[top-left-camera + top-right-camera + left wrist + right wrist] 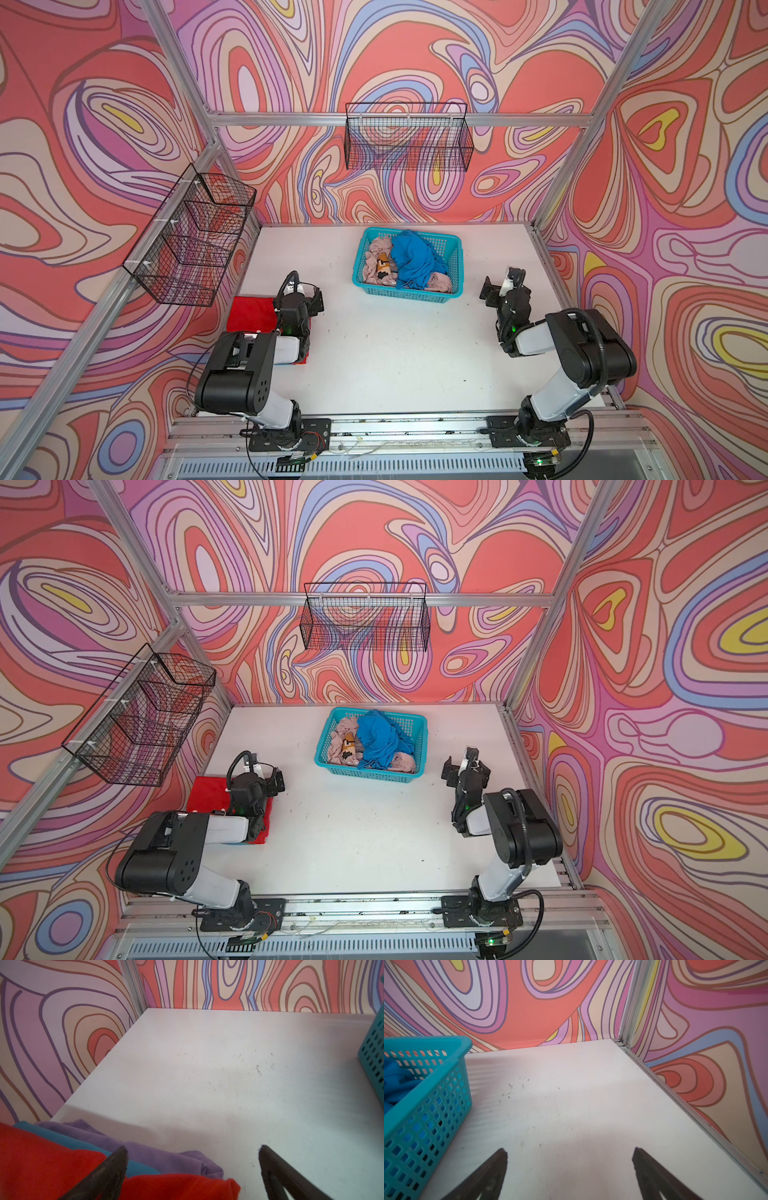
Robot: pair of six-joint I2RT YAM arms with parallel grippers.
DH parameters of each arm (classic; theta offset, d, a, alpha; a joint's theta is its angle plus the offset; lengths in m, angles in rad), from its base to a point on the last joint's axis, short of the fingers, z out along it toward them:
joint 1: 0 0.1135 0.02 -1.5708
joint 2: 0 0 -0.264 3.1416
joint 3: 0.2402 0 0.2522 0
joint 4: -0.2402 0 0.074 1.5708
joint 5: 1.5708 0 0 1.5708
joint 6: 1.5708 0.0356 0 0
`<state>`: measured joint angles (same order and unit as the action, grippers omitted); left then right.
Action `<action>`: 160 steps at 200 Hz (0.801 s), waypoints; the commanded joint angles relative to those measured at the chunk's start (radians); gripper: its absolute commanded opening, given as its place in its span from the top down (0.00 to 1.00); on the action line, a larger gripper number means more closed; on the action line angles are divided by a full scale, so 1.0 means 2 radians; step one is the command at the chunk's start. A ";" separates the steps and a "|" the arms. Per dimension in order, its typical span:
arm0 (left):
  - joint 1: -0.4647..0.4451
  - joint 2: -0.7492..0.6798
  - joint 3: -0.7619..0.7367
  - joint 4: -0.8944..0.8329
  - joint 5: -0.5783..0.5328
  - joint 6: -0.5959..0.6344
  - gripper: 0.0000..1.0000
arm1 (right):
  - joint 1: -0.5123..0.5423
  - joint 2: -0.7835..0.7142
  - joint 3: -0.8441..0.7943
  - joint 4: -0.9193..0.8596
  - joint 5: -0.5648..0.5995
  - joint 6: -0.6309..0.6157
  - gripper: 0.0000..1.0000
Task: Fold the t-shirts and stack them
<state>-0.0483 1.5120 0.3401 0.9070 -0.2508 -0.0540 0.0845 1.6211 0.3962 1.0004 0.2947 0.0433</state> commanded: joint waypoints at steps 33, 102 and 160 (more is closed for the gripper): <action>-0.045 -0.148 0.103 -0.178 -0.159 -0.027 0.00 | 0.005 -0.137 0.118 -0.210 -0.046 0.149 0.02; -0.040 -0.261 0.232 -0.460 0.041 -0.230 0.00 | 0.000 -0.033 0.324 -0.501 -0.241 0.252 0.02; -0.044 -0.369 0.222 -0.595 -0.026 -0.258 0.00 | 0.020 0.073 0.437 -0.642 -0.232 0.227 0.13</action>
<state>-0.1303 0.8097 0.7597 -0.1154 -0.2546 -0.5255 0.0952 1.7470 1.2121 -0.1123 -0.1761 0.5068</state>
